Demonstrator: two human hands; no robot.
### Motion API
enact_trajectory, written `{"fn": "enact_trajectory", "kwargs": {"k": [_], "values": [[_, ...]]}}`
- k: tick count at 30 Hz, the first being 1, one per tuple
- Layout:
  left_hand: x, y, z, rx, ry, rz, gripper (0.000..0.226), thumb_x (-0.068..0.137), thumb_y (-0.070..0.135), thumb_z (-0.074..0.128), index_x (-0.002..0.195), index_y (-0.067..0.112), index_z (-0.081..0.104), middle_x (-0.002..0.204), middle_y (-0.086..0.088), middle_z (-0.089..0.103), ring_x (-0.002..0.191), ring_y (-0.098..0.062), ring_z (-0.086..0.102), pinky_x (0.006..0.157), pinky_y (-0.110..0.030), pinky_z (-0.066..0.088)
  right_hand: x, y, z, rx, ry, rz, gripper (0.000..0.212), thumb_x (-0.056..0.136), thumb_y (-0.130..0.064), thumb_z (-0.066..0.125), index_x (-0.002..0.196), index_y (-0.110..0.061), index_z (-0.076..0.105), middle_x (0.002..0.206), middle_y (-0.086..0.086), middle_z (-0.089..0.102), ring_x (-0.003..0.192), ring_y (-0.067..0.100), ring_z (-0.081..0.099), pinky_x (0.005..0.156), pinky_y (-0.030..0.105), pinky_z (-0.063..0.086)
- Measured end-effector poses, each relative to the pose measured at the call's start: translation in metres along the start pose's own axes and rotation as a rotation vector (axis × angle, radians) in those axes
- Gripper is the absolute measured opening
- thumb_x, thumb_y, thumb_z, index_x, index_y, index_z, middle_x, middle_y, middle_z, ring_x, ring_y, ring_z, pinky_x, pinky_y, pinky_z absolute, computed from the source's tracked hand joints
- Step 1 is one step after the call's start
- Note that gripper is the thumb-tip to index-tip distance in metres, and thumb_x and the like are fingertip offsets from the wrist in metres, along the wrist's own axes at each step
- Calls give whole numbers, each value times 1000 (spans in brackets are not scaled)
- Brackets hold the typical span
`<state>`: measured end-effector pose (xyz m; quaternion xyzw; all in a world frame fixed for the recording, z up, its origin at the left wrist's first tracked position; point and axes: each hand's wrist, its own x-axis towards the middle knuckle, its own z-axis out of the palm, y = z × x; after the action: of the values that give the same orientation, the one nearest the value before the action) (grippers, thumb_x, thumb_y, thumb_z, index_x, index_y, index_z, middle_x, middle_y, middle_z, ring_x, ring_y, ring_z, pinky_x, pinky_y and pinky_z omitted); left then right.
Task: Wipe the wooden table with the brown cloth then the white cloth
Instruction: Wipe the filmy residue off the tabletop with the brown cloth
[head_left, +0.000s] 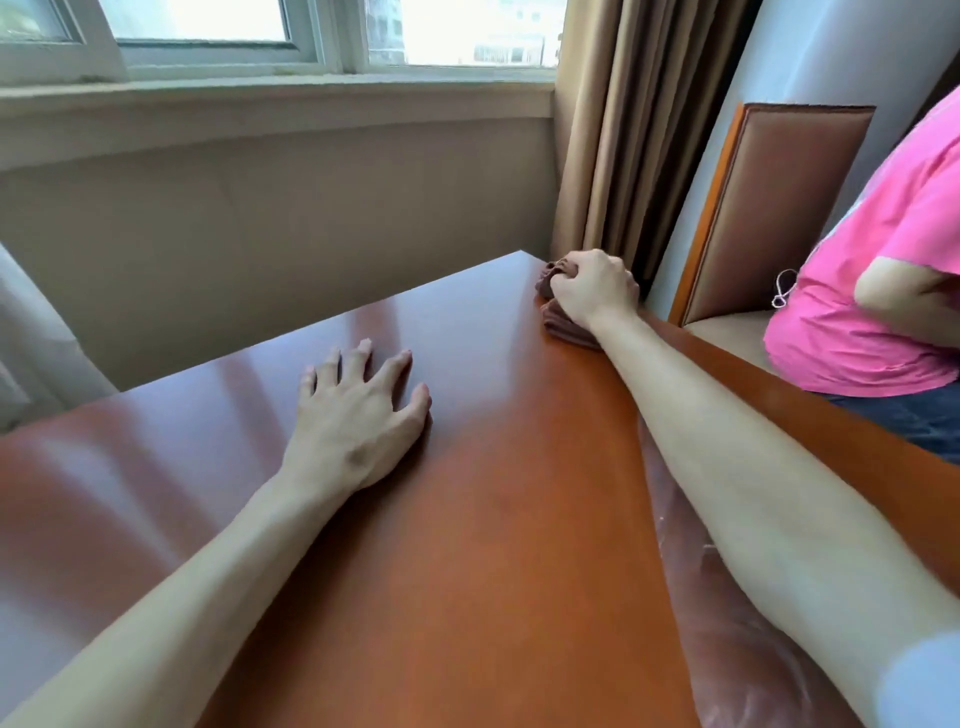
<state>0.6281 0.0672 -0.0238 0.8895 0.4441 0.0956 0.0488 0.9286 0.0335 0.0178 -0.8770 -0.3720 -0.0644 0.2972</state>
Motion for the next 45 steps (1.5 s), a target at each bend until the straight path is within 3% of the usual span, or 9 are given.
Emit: {"fn": "enact_trajectory", "kwargs": {"k": [4, 7, 9, 14, 18, 21, 28, 37, 45], "values": [[0, -1, 0, 3, -8, -24, 71, 89, 65, 10, 156, 42, 21, 164, -4, 19, 152, -30, 10, 123, -48, 6, 45, 2, 16, -14, -30, 21, 11, 80, -25, 56, 80, -23, 66, 99, 12, 72, 100, 41, 63, 74, 33, 42], [1, 0, 0, 8, -2, -20, 61, 98, 61, 21, 156, 41, 23, 164, -4, 19, 152, -31, 10, 122, -49, 7, 20, 0, 11, -35, -6, -11, 16, 82, -24, 56, 86, -18, 71, 97, 12, 72, 99, 42, 63, 72, 34, 41], [1, 3, -1, 0, -6, -34, 58, 100, 57, 26, 155, 40, 27, 163, -7, 23, 151, -35, 15, 122, -50, 11, -24, -6, -1, -44, -6, -70, 23, 83, -25, 56, 95, -22, 76, 100, 11, 73, 99, 41, 64, 74, 36, 44], [-8, 19, -23, 81, -43, -50, 51, 100, 44, 30, 145, 26, 47, 146, -14, 43, 137, -38, 36, 111, -52, 31, -189, -28, -54, -5, -117, -231, 17, 87, -26, 55, 91, -19, 70, 108, 0, 70, 98, 32, 60, 72, 35, 44], [-31, 39, -44, 111, -43, 52, 49, 99, 46, 33, 139, 25, 50, 144, -13, 47, 132, -36, 42, 107, -50, 35, -300, -28, -96, -8, -168, -332, 35, 89, -30, 55, 120, -27, 72, 131, -10, 66, 117, 23, 56, 94, 36, 50], [-55, 45, -48, 19, -95, 156, 55, 97, 54, 34, 148, 35, 42, 153, -12, 40, 140, -33, 36, 112, -50, 31, -329, -20, -111, 27, -187, -354, 38, 89, -34, 55, 124, -35, 69, 135, -17, 62, 122, 17, 53, 96, 36, 51], [-113, 15, -27, -92, -125, 105, 69, 93, 75, 24, 155, 45, 23, 167, -3, 13, 154, -27, 4, 125, -47, 3, -221, -10, -78, -18, -135, -231, 29, 91, -30, 54, 110, -21, 73, 123, 0, 68, 112, 28, 59, 90, 41, 54], [-112, 16, -20, -62, -37, 71, 75, 83, 81, 5, 153, 55, 13, 167, 12, 5, 154, -12, -6, 125, -36, -4, -8, 18, -17, -100, -3, 38, 23, 84, -23, 53, 95, -17, 73, 110, 14, 71, 106, 42, 62, 85, 39, 50], [-110, 18, -20, -73, -41, 66, 79, 80, 81, 1, 153, 55, 13, 168, 11, 4, 154, -15, -6, 125, -37, -3, -25, 28, -20, -85, 4, -4, 17, 81, -23, 53, 81, -15, 68, 92, 12, 68, 92, 42, 62, 74, 38, 47]]}}
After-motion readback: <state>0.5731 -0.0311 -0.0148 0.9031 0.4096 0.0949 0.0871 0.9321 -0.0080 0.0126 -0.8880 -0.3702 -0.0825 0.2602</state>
